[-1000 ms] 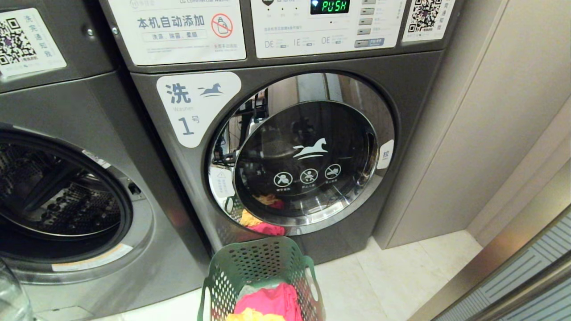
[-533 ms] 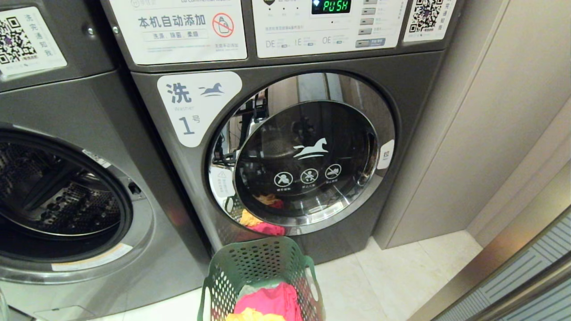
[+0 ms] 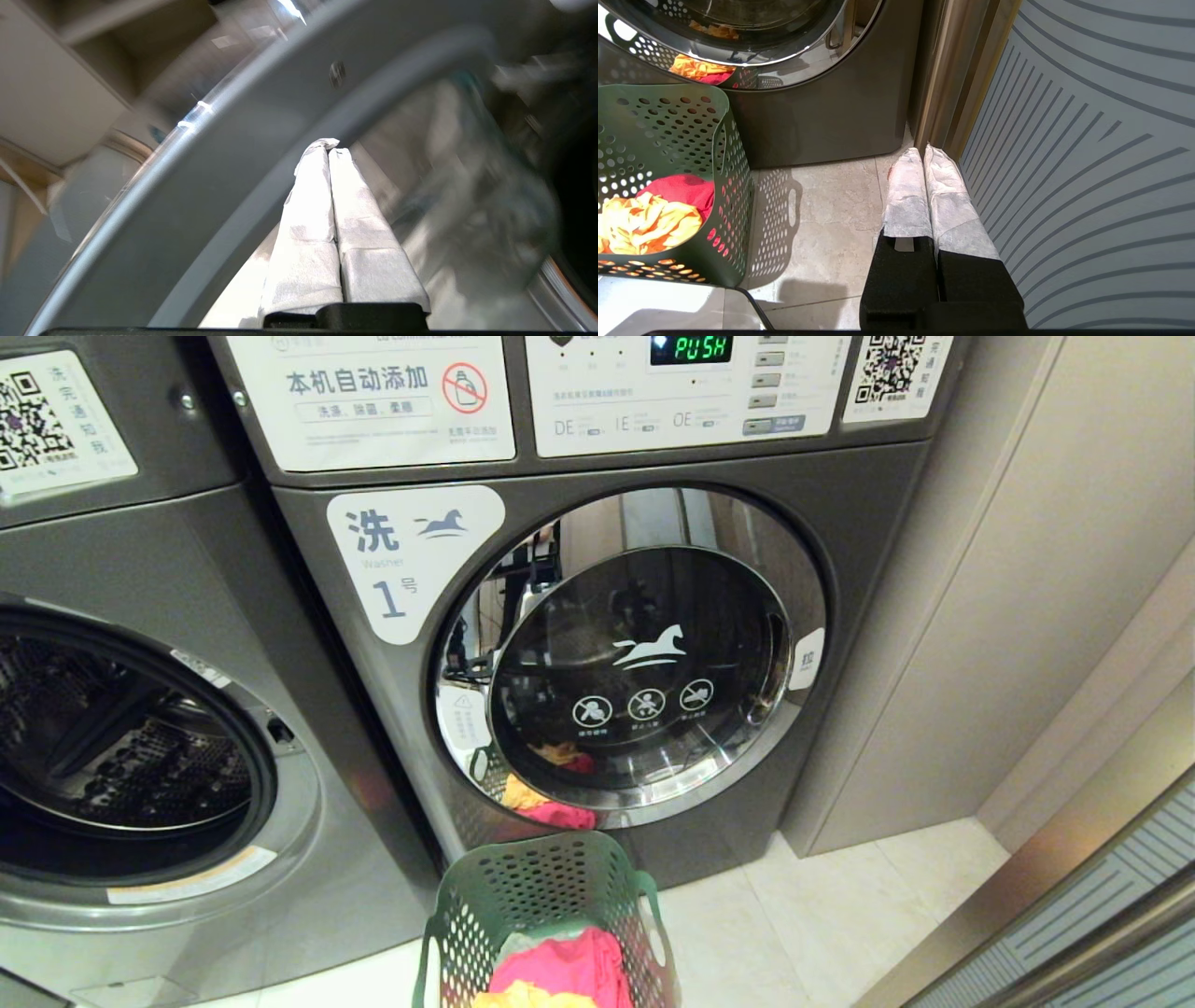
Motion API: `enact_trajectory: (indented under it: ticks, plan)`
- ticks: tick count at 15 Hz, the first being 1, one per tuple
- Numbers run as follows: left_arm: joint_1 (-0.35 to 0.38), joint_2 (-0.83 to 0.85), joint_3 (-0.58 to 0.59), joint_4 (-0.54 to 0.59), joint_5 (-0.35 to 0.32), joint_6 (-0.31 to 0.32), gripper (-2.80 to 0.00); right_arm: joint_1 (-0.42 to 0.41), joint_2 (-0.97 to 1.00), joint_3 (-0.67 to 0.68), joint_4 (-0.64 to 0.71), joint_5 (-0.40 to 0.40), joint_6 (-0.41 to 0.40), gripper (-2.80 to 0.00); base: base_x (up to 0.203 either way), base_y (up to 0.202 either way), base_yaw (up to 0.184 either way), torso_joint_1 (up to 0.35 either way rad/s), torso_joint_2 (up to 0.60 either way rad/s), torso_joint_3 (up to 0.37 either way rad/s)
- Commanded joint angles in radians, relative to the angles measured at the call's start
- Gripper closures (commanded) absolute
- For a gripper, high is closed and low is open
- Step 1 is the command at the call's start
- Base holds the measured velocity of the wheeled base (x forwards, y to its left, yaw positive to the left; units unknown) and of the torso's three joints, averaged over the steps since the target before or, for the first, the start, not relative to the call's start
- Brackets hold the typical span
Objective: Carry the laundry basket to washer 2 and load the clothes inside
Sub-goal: Open the lid of the washing machine
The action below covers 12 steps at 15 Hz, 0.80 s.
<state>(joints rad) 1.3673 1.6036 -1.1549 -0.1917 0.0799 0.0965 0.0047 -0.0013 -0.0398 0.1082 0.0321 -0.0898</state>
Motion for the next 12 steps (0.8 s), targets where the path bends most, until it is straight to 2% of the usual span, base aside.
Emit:
enact_trajectory:
  ticks: [1, 3, 4, 12]
  plan:
    - [0.058, 0.149, -0.097, -0.041, 0.002, -0.002, 0.00, 0.000, 0.001, 0.000, 0.001, 0.000, -0.001, 0.00, 0.000, 0.000, 0.000, 0.000, 0.00, 0.000]
    - [0.111, 0.217, -0.171, -0.078, 0.003, -0.004, 0.00, 0.000, 0.001, 0.000, 0.001, 0.002, -0.001, 0.00, 0.000, 0.000, 0.000, 0.000, 0.00, 0.000]
    - [0.119, 0.216, -0.172, -0.092, 0.001, -0.006, 0.00, 0.000, 0.001, 0.000, 0.001, 0.002, -0.001, 0.00, 0.000, 0.000, 0.000, 0.000, 0.00, 0.000]
    - [0.087, 0.067, -0.028, -0.095, -0.022, -0.026, 0.00, 0.000, 0.001, 0.000, 0.001, 0.001, -0.001, 0.00, 0.000, 0.000, 0.000, 0.000, 0.00, 0.000]
